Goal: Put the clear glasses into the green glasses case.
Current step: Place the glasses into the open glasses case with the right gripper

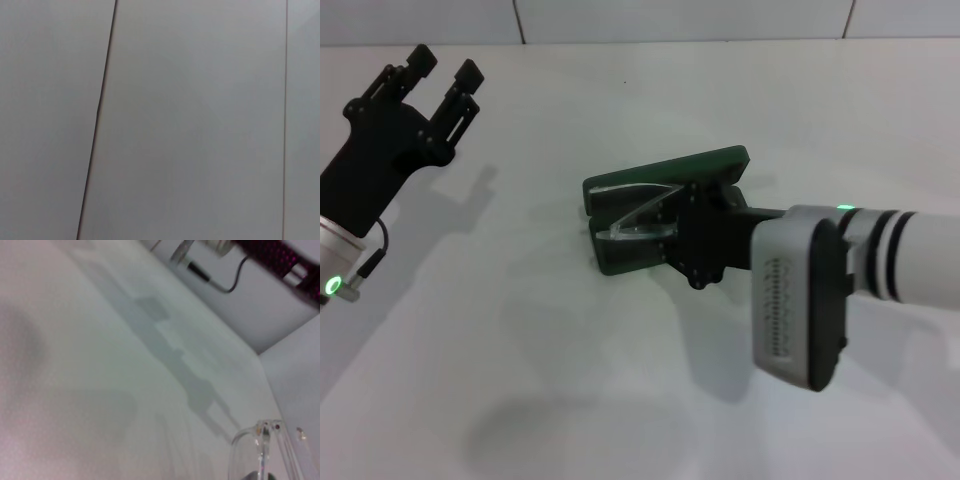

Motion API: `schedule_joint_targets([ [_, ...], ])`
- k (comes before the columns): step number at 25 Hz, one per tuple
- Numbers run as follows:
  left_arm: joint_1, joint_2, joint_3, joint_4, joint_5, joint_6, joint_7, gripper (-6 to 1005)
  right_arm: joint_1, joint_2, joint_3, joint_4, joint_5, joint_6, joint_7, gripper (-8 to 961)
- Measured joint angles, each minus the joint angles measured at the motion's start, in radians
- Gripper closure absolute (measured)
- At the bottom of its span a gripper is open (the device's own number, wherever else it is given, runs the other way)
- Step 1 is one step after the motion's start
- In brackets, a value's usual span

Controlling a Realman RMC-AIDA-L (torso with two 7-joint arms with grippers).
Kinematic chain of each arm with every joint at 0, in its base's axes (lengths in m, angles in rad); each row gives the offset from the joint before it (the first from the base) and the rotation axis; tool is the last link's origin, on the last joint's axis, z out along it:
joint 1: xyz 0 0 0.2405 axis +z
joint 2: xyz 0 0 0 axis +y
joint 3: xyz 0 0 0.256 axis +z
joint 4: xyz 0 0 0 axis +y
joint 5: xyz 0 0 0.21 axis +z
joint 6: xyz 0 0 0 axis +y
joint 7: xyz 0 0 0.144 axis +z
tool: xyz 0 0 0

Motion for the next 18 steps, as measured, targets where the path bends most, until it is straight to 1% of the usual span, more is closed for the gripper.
schedule_joint_targets([
  [4,-0.005,0.001,0.000,-0.001,0.004,-0.002,-0.002,419,0.008,0.002,-0.064,0.016,-0.002,0.111,0.001,822],
  [7,-0.008,0.002,0.000,-0.001,0.004,-0.013,-0.003,419,0.007,0.002,-0.091,0.018,-0.005,0.166,0.002,821],
  [13,-0.013,0.001,0.005,-0.001,0.006,-0.028,-0.004,419,-0.011,0.001,-0.093,0.022,-0.006,0.208,0.002,821],
  [18,-0.023,0.000,0.007,-0.003,0.007,-0.042,-0.008,419,-0.005,-0.001,-0.083,0.045,0.001,0.209,0.017,821],
])
